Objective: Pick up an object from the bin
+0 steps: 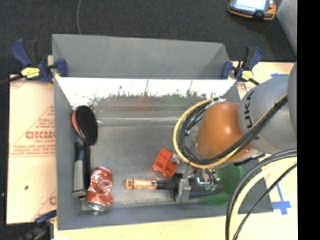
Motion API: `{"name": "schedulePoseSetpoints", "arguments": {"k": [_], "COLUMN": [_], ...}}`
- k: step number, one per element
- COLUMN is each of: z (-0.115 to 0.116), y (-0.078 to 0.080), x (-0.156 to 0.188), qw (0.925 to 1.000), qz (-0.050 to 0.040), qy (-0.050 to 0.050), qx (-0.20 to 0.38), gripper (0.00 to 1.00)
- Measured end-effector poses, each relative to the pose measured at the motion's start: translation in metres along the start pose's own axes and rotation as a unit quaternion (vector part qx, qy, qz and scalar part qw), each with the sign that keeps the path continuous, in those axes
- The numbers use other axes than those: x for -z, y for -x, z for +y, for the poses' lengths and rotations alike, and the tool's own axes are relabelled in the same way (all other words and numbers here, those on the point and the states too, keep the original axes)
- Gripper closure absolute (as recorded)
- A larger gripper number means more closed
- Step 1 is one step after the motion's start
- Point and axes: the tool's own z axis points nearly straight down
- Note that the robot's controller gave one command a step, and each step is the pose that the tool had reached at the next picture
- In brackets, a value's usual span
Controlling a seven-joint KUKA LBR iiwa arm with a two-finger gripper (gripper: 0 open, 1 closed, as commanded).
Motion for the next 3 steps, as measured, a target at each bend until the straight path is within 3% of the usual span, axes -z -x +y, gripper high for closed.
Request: {"name": "schedulePoseSetpoints", "arguments": {"k": [1, 2, 3], "z": [0.033, 0.0, 0.0], "y": [0.01, 0.005, 0.005], "x": [-0.007, 0.004, 0.004], "qw": [0.9901, 0.9999, 0.9999], "qz": [-0.0087, -0.0084, -0.0084], "qy": [0.003, 0.0, 0.0], "qx": [-0.14, -0.008, -0.008], "gripper": [0.0, 1.0, 1.0]}}
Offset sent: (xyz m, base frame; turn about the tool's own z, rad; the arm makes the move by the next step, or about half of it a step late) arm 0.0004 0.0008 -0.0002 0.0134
